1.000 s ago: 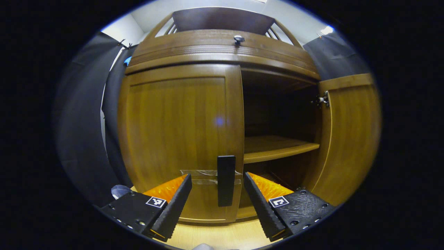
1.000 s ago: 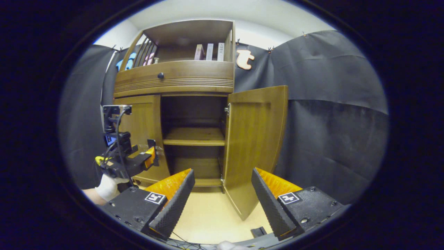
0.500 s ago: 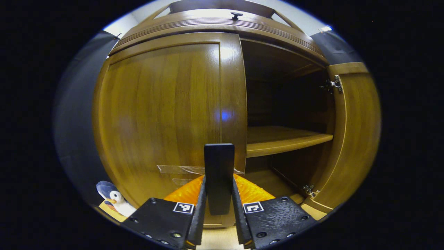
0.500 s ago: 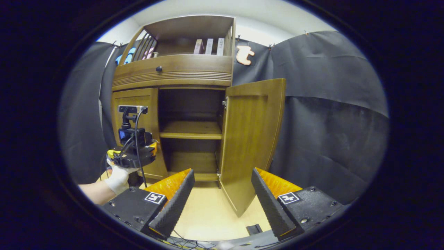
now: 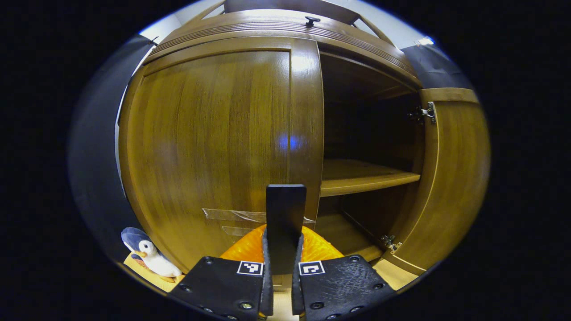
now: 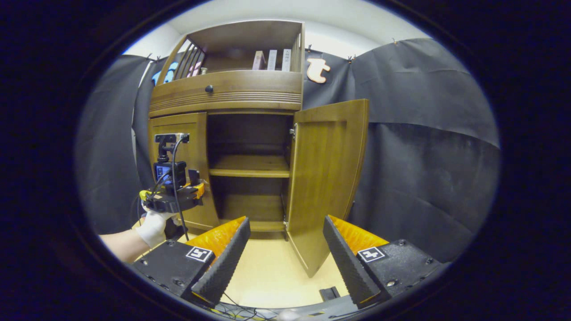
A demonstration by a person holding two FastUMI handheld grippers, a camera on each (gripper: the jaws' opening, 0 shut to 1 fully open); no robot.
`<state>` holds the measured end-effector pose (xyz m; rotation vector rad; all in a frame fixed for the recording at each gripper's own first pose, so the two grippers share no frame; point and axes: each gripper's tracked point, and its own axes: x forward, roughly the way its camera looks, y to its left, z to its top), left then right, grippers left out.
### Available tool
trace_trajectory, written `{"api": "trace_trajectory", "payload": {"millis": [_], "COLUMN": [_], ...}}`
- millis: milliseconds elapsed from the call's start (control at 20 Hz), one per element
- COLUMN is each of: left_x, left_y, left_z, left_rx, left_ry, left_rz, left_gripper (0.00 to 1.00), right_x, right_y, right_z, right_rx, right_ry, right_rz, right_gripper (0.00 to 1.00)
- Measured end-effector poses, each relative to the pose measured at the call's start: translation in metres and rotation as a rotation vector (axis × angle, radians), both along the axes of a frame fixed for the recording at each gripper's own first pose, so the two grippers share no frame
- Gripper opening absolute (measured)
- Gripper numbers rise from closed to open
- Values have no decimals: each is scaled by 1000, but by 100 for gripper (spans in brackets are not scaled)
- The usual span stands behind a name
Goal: Open the right door of the double-door shoe cabinet with the right hand, and open the left door with the left hand.
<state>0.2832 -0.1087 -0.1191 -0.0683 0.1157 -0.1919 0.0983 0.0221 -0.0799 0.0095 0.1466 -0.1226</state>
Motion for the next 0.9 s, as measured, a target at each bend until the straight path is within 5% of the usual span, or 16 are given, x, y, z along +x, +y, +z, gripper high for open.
{"api": "trace_trajectory", "payload": {"millis": [900], "left_x": [-109], "left_y": [43], "left_z": [-1], "left_rx": [3], "left_ry": [-24], "left_rz": [-69], "left_gripper": [15], "right_x": [-26], "right_y": [43], "right_z": [-12], "right_rx": [17], "right_ry": [4], "right_rz": [118], "right_gripper": [100]}}
